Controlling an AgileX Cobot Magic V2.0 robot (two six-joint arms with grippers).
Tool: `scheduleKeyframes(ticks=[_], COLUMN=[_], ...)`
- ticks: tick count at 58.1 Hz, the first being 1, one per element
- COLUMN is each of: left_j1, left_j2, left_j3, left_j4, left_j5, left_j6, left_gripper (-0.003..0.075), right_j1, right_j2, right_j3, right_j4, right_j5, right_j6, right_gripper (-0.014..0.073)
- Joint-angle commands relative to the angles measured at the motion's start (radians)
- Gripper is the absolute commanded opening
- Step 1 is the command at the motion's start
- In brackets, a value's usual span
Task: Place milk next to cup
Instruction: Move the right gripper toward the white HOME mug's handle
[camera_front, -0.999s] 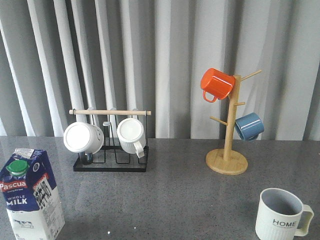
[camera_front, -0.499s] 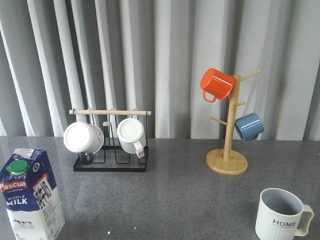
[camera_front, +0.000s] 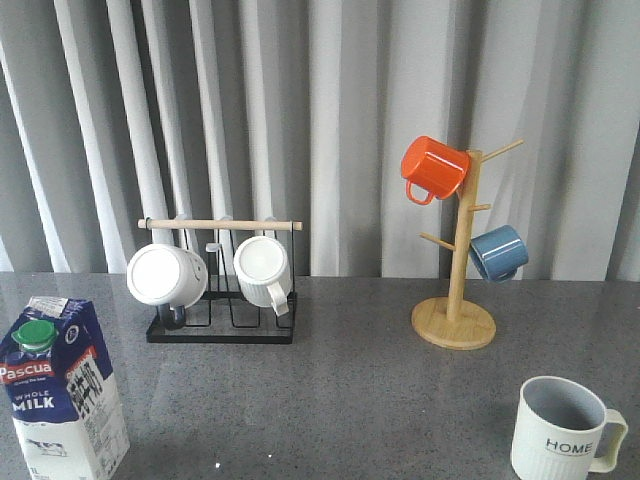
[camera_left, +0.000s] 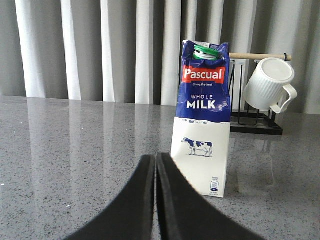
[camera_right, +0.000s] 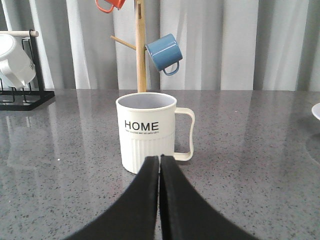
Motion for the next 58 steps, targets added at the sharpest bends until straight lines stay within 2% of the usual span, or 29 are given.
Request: scheduleKeyframes(ticks=[1,5,8,14,21,28,33,38,51,58], left_j1=[-0.001,-0.001,-0.001,-0.001,-0.003,-0.026,-0.044,-0.055,-0.097,-0.101], left_j2=[-0.011,-0.009,-0.004,0.059,0.237,0.361,0.412,0.441,0.470,0.469], left_j3=[-0.021,-0.048,-0.090,-0.196,-0.331,-0.464,-0.502,-0.502,-0.502,-0.502], left_j4=[0.001,-0.021,-0.030,-0.034,-0.034,-0.025,-0.026,-0.028,-0.037,-0.034], left_j5=[-0.140,-0.193,-0.170,-0.077,0.005,0.122,0.093,0.003,-0.034,-0.100], left_j6=[0.012,-0.014,-0.015,-0.017,-0.058,-0.046,-0.046,-0.056,-0.061,-0.061], left_gripper=[-0.0006,-0.0006,-0.0006,-0.0006,-0.0006,-0.0006,-0.0006,-0.0006,-0.0006,-0.0006], right_j1=[-0.004,-0.004,-0.004,-0.004,-0.004,-0.004,-0.004,-0.004,-0.004,-0.004], right_j2=[-0.012,-0.012,-0.010,0.055,0.228,0.394,0.466,0.521,0.594,0.639], right_j3=[-0.002,-0.036,-0.079,-0.218,-0.351,-0.440,-0.450,-0.450,-0.450,-0.450], right_j4=[-0.007,0.021,0.037,0.059,-0.023,-0.021,-0.020,-0.027,-0.015,-0.008], right_j5=[-0.155,-0.264,-0.275,-0.131,0.066,0.189,0.154,0.094,-0.029,-0.064], right_j6=[-0.004,-0.003,-0.003,-0.013,-0.079,-0.050,-0.050,-0.056,-0.049,-0.049], right_gripper=[-0.0003,-0.0003,-0.0003,-0.0003,-0.0003,-0.0003,-0.0003,-0.0003,-0.0003,-0.0003])
